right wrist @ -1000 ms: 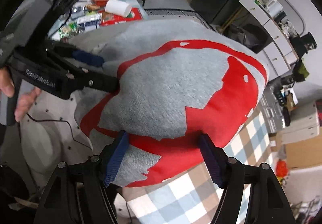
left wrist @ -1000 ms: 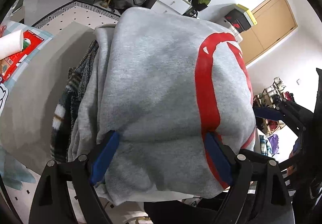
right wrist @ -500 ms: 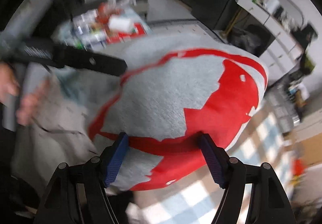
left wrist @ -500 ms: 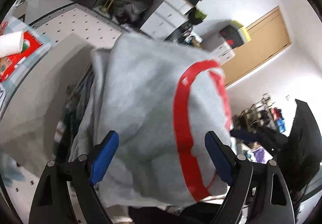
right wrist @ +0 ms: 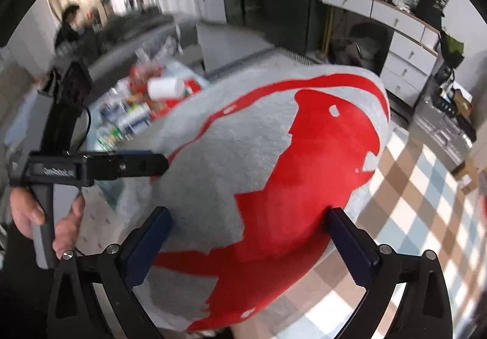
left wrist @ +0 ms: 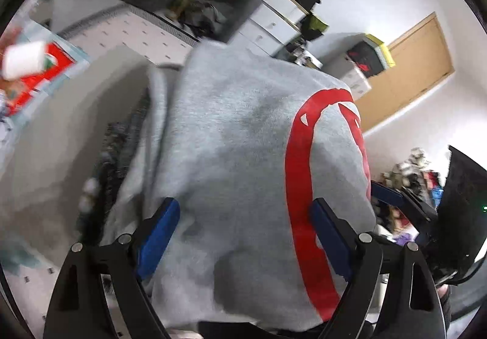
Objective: Fold large clothes
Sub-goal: 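Open both grippers and pull them back from the hoodie bundle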
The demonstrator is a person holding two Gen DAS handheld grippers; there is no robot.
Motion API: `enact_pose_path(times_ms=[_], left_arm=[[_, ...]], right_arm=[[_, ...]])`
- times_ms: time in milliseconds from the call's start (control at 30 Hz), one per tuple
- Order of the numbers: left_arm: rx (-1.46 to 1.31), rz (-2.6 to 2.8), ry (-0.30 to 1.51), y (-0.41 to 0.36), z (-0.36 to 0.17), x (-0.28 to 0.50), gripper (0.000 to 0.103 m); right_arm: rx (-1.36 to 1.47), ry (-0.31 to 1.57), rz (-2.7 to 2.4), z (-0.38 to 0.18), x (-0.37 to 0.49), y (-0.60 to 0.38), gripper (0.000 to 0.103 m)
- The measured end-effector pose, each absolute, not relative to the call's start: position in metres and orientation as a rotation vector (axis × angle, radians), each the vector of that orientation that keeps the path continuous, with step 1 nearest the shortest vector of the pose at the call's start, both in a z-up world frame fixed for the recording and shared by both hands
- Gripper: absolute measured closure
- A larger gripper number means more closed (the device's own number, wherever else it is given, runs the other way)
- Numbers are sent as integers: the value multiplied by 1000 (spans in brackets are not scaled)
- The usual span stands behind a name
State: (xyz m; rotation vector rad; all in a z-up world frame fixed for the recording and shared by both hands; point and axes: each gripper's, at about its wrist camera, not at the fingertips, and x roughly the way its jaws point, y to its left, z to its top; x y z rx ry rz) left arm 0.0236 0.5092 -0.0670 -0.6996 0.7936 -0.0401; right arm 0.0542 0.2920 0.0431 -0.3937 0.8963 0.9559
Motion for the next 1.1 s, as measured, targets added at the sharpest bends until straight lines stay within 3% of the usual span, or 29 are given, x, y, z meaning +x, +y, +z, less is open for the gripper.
enact_pose_path(times_ms=[167, 433, 700, 800, 1100], left_arm=[[-559, 34, 609, 460, -21, -38, 18], [-376, 190, 409, 364, 19, -127, 18], [-230, 284, 385, 318, 17, -139, 14], [-231, 304, 369, 314, 12, -148, 5], [-165, 373, 271, 297, 7, -164, 2]], right_arm=[[-92, 755, 1064, 69, 27, 219, 1], [-40, 302, 982, 91, -86, 129, 0], [45, 298, 842, 67, -123, 94, 0], [55, 293, 820, 63, -131, 84, 0], [37, 237, 784, 51, -158, 76, 0]])
